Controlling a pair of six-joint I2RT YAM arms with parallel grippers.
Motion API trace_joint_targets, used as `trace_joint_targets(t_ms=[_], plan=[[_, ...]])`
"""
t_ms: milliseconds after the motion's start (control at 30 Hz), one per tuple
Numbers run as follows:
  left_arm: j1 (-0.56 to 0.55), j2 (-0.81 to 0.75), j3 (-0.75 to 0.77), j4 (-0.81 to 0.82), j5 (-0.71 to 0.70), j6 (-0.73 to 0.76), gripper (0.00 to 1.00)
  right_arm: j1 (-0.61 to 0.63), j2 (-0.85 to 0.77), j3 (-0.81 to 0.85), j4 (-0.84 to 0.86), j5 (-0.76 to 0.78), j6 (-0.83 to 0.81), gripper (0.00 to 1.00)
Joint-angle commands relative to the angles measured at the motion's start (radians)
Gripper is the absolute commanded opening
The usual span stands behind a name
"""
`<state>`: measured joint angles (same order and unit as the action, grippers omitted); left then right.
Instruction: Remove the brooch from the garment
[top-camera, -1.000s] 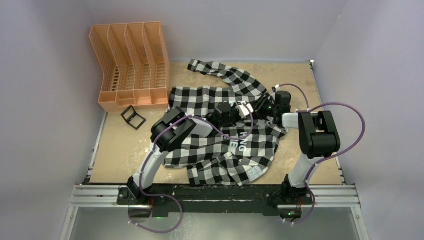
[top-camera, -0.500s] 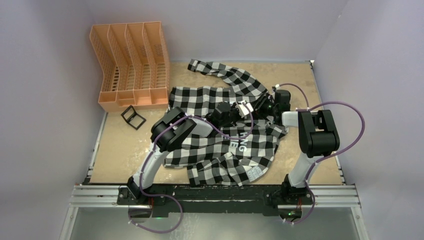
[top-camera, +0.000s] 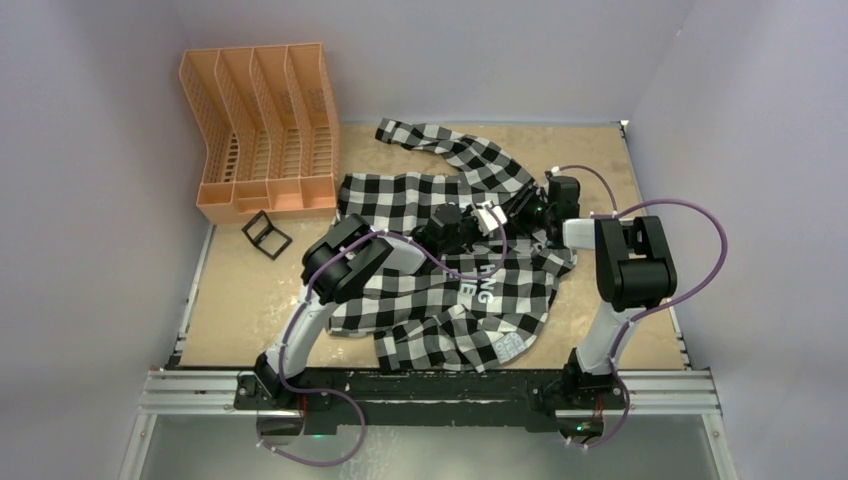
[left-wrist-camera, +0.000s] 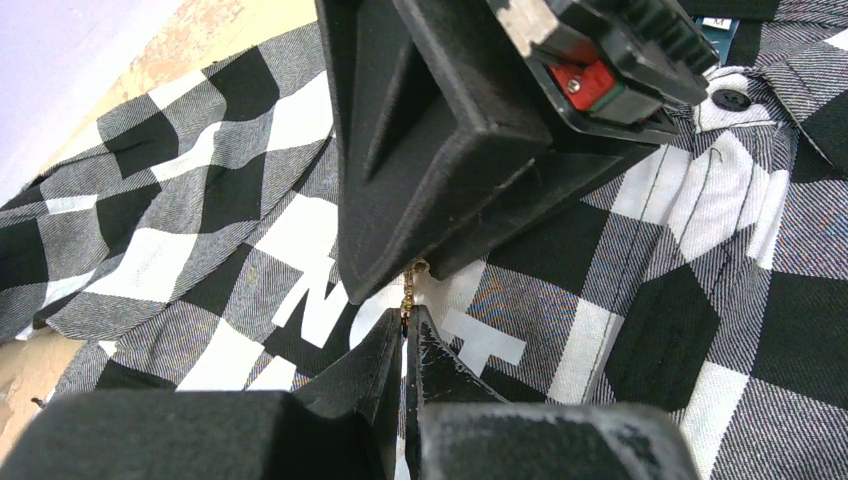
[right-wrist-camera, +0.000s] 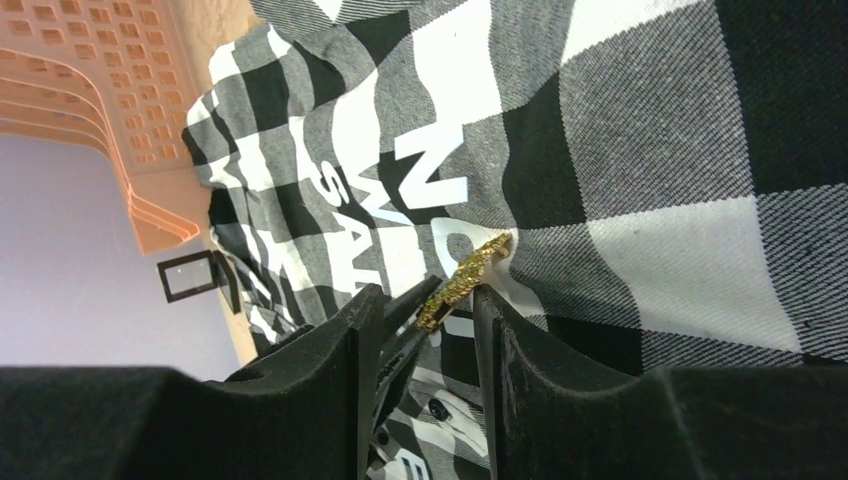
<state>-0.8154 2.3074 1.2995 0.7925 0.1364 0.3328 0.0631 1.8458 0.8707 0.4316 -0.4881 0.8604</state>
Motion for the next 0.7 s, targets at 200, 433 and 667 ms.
trace_joint_targets(t_ms=[200,433,667], plan=[[-0.029,-0.006,0.0,0.015,-0.017,0.044,0.0,0.0,-0.008,0.07,-0.085,0.044,0.019,0.42],[-0.05,-0.003,0.002,-0.002,-0.051,0.102,0.0,0.0,0.003,0.096,-0.142,0.055,0.016,0.39],[-0.059,-0.006,0.002,-0.006,-0.066,0.125,0.0,0.0,0.023,0.119,-0.153,0.065,0.009,0.33]])
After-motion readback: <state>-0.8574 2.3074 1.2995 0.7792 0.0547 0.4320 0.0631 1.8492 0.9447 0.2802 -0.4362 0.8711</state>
